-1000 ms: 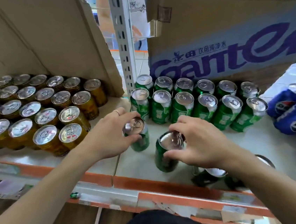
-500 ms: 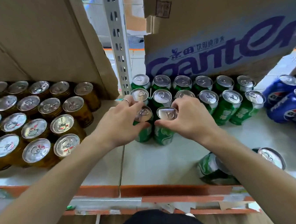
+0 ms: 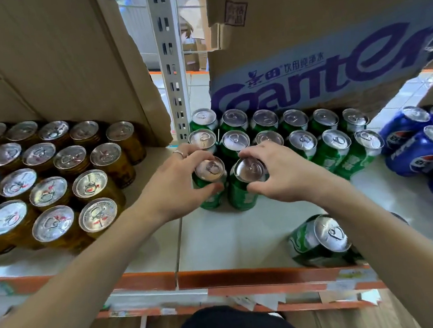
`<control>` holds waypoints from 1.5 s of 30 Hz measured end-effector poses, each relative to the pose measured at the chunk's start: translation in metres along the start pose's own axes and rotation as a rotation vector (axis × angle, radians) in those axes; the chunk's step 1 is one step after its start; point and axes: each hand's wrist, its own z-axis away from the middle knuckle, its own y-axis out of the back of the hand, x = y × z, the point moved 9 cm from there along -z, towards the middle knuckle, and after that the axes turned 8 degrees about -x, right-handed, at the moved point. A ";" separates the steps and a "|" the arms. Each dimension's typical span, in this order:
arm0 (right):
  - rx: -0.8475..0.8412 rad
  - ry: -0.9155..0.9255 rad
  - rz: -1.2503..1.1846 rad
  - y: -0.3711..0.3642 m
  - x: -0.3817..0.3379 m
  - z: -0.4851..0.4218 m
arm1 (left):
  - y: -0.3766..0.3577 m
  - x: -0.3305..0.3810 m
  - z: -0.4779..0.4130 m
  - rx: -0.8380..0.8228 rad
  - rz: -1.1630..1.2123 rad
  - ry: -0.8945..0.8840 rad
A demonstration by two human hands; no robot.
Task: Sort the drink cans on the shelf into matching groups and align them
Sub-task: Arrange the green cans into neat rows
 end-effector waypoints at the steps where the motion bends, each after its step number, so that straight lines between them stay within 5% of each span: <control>1: 0.013 -0.038 0.016 -0.001 0.001 0.002 | 0.000 -0.002 0.002 0.037 -0.004 0.034; 7: 0.143 -0.057 0.191 -0.001 -0.014 0.007 | -0.001 0.010 0.011 0.111 0.028 -0.036; 16: 0.176 -0.027 0.097 0.002 -0.013 -0.003 | 0.002 -0.005 -0.004 0.000 0.061 0.011; 21: 0.209 0.017 0.022 0.010 0.006 0.019 | 0.003 0.019 0.006 0.062 -0.169 0.075; 24: 0.271 0.022 -0.021 0.031 0.033 0.053 | -0.005 0.071 0.016 0.132 -0.214 -0.078; 29: 0.093 -0.044 -0.031 0.041 0.099 0.123 | -0.071 0.151 0.016 -0.180 -0.185 -0.354; 34: -0.201 -0.194 0.109 0.005 0.144 0.157 | -0.121 0.173 0.007 -0.410 -0.237 -0.344; 38: -0.078 -0.280 0.291 0.009 0.152 0.166 | -0.132 0.185 0.006 -0.468 -0.274 -0.344; 42: 0.053 -0.207 0.154 0.018 0.152 0.167 | -0.127 0.181 0.006 -0.615 -0.175 -0.287; 45: 0.107 -0.160 0.118 0.022 0.149 0.159 | -0.115 0.177 0.000 -0.546 -0.201 -0.249</control>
